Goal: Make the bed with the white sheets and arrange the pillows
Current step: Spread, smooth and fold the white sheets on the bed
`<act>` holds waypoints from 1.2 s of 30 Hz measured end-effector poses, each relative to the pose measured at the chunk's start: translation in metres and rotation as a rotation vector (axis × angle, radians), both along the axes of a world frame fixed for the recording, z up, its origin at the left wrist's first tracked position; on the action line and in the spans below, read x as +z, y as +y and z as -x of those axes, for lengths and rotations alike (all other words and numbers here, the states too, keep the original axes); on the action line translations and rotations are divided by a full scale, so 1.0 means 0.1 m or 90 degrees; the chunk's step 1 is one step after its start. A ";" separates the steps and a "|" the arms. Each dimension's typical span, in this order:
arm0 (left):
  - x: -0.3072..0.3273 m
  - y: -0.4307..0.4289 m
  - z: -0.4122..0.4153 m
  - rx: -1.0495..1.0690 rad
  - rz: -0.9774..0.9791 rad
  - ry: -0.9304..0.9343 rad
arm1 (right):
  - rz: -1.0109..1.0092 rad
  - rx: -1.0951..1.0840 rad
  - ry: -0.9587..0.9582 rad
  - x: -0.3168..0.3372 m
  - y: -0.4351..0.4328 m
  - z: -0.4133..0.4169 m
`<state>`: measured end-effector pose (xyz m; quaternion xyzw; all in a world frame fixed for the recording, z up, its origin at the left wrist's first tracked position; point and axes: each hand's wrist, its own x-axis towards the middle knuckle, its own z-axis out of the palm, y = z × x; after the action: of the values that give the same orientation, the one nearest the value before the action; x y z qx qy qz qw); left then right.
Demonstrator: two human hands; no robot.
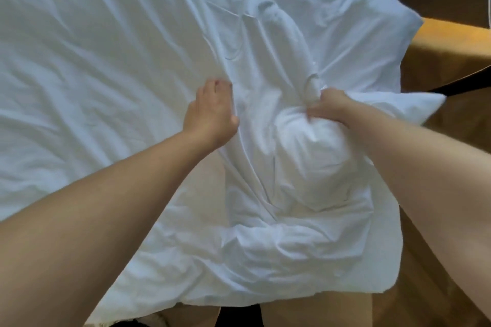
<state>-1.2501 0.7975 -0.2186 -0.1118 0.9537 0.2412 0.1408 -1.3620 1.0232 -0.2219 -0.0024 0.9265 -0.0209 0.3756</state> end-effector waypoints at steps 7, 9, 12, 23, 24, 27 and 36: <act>0.15 -0.01 0.21 -0.275 0.116 -0.116 | 0.318 0.128 0.067 0.44 -0.29 -0.64; 0.05 -0.06 0.08 -0.306 0.156 -0.245 | 0.286 0.051 0.319 0.45 -0.03 -0.57; -0.01 -0.02 -0.18 -0.328 0.155 -0.320 | 0.131 -0.270 0.365 0.51 0.49 -0.61; 0.47 0.50 -0.63 -0.107 -0.341 -0.220 | 0.554 -0.762 -0.022 0.61 0.09 -0.84; 0.53 0.59 -0.66 -0.087 -0.360 -0.216 | 0.470 -0.685 0.067 0.70 0.13 -0.81; 0.57 1.03 -0.73 -0.086 -0.223 -0.216 | 0.047 -0.239 0.120 1.10 0.37 -0.65; 0.51 1.58 -0.68 -0.101 -0.194 -0.242 | -0.325 0.002 -0.123 1.60 0.78 -0.37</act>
<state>-1.1819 0.9550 -0.1678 -0.0574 0.8686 0.3447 0.3514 -1.3251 1.1011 -0.0615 0.0931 0.8617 0.2138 0.4507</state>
